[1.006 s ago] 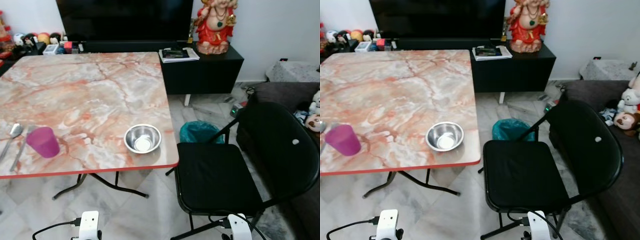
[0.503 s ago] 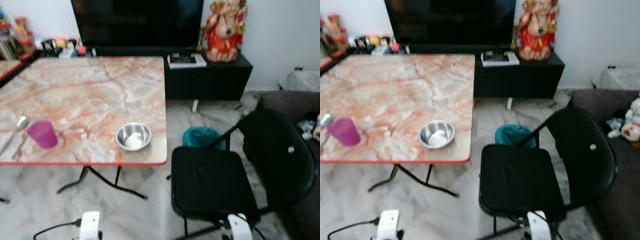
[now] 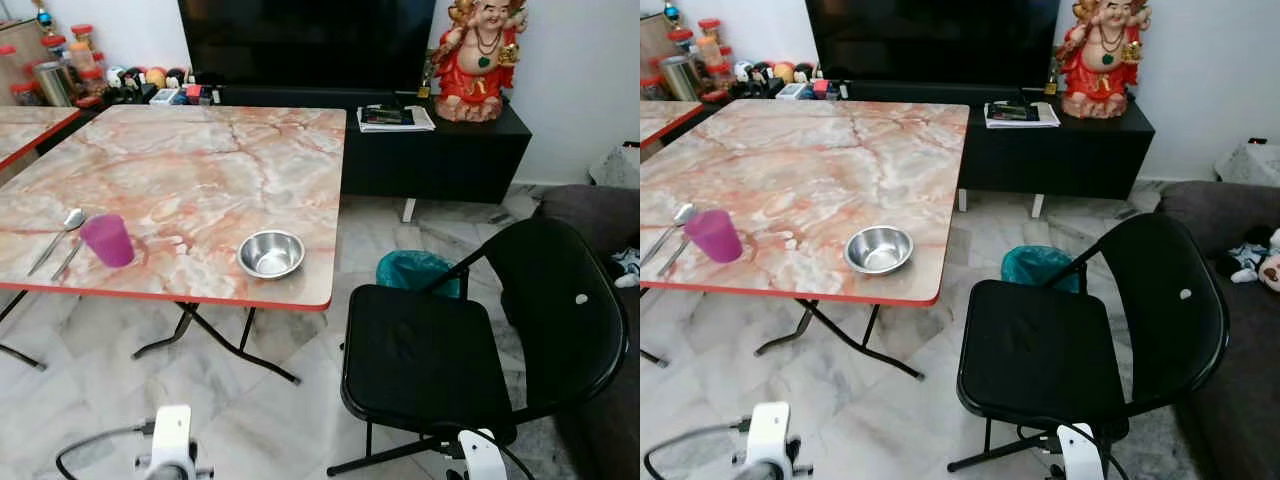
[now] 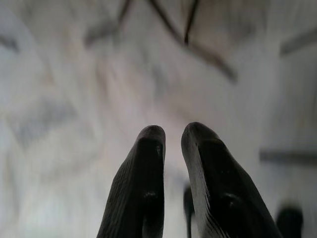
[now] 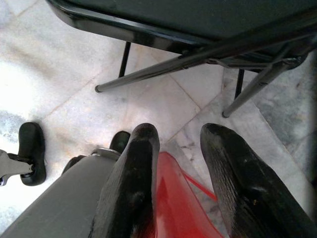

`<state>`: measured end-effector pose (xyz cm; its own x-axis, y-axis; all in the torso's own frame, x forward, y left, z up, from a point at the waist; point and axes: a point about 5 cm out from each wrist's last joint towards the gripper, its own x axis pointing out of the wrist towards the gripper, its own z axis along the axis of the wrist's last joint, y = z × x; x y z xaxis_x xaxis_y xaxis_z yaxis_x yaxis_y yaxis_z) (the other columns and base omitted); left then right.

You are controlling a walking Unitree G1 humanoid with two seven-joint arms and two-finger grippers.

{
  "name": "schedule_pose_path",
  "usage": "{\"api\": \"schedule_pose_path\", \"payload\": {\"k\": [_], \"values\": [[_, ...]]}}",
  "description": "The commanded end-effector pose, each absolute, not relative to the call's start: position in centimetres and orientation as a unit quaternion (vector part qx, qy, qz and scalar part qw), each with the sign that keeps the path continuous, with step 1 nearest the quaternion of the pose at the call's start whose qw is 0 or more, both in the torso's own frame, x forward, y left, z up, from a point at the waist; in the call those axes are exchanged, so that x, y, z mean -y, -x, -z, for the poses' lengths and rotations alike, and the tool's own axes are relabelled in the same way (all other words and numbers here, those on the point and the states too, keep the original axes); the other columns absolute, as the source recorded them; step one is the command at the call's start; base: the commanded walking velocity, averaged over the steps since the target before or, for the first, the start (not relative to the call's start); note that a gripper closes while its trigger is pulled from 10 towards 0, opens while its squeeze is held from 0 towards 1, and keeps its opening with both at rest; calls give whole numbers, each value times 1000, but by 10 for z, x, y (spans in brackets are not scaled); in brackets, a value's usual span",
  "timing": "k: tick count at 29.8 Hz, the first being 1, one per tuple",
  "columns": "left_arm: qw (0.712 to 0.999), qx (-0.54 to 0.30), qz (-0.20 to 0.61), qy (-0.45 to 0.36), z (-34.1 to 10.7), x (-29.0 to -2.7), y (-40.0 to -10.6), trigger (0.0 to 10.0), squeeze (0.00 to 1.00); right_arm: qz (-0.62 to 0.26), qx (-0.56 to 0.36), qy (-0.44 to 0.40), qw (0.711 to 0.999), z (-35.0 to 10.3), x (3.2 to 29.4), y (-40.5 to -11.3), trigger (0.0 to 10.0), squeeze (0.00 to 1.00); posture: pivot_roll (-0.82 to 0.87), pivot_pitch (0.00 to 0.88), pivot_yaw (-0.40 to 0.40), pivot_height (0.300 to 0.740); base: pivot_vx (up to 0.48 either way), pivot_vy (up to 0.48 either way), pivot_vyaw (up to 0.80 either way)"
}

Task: Setting the table

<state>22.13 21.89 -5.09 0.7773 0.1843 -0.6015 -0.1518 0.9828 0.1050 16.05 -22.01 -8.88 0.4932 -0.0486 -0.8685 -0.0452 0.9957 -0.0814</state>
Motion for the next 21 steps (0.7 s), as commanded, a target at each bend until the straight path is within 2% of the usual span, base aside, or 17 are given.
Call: {"api": "schedule_pose_path", "payload": {"k": [1,8,17,21], "values": [[960,-258,-106,-26,30,-227,-243,10000,0,1,-499,43,866,88,219,-163,10000,0,-6,0,-19,740,0,0,0],[989,-110,-90,-47,-18,-230,-275,10000,0,-2,-499,44,866,88,219,-163,10000,0,-4,0,-20,740,0,0,0],[995,-15,-66,-72,-51,-216,-267,10000,0,-3,-498,43,866,88,219,-164,10000,0,2,0,-22,740,0,0,0],[994,21,-71,-78,-76,-218,-285,10000,0,-5,-498,46,866,87,220,-164,10000,0,15,0,-30,740,0,0,0]]}}
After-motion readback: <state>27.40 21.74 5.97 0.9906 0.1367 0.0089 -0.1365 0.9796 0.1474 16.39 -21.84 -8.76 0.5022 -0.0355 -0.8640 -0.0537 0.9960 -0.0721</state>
